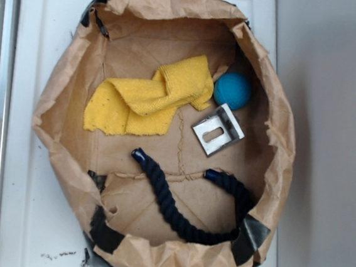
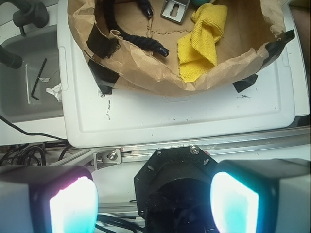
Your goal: Grab the blue rope.
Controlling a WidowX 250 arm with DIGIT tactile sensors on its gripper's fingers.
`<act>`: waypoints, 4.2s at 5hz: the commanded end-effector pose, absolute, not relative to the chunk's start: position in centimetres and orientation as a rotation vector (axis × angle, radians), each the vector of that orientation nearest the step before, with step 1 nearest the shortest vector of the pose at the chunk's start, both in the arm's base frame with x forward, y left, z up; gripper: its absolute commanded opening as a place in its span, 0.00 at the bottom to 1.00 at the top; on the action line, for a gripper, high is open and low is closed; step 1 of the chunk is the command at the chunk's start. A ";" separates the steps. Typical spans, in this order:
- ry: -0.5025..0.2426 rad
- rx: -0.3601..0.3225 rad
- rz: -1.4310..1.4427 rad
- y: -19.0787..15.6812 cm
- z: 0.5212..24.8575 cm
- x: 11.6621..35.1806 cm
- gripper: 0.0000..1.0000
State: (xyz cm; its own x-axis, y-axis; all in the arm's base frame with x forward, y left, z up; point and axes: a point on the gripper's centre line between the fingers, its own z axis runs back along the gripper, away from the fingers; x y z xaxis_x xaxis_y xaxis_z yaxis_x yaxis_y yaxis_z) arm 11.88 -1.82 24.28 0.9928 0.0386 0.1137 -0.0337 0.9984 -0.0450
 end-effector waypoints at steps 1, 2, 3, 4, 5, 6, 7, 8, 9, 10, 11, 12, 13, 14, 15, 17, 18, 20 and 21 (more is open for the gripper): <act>-0.115 -0.043 0.036 -1.8 24.3 11.9 1.00; -0.121 -0.027 0.054 -2.1 24.0 16.5 1.00; -0.161 0.000 -0.024 -1.7 23.8 19.6 1.00; -0.265 0.089 -0.277 -0.7 22.6 22.4 1.00; -0.204 0.074 -0.512 0.9 19.5 24.4 1.00; -0.115 0.121 -0.428 2.7 17.5 25.5 1.00; -0.115 0.121 -0.428 2.7 17.5 25.5 1.00; -0.115 0.121 -0.428 2.7 17.5 25.5 1.00; -0.115 0.121 -0.428 2.7 17.5 25.5 1.00; -0.149 0.250 -0.459 1.5 13.2 26.8 1.00; -0.160 0.351 -0.472 1.2 9.2 28.2 1.00; -0.159 0.368 -0.483 1.3 7.9 28.5 1.00; -0.155 0.280 -0.637 -0.3 7.0 28.3 1.00; -0.185 0.229 -0.664 -1.3 6.8 28.8 1.00; -0.240 0.132 -0.700 -1.6 6.9 29.5 1.00; -0.169 0.010 -0.729 -3.7 6.6 30.3 1.00; -0.156 0.035 -0.724 -4.5 5.6 30.9 1.00; -0.121 0.110 -0.712 -4.9 2.8 31.1 1.00; -0.125 0.164 -0.677 -4.3 2.1 30.7 0.00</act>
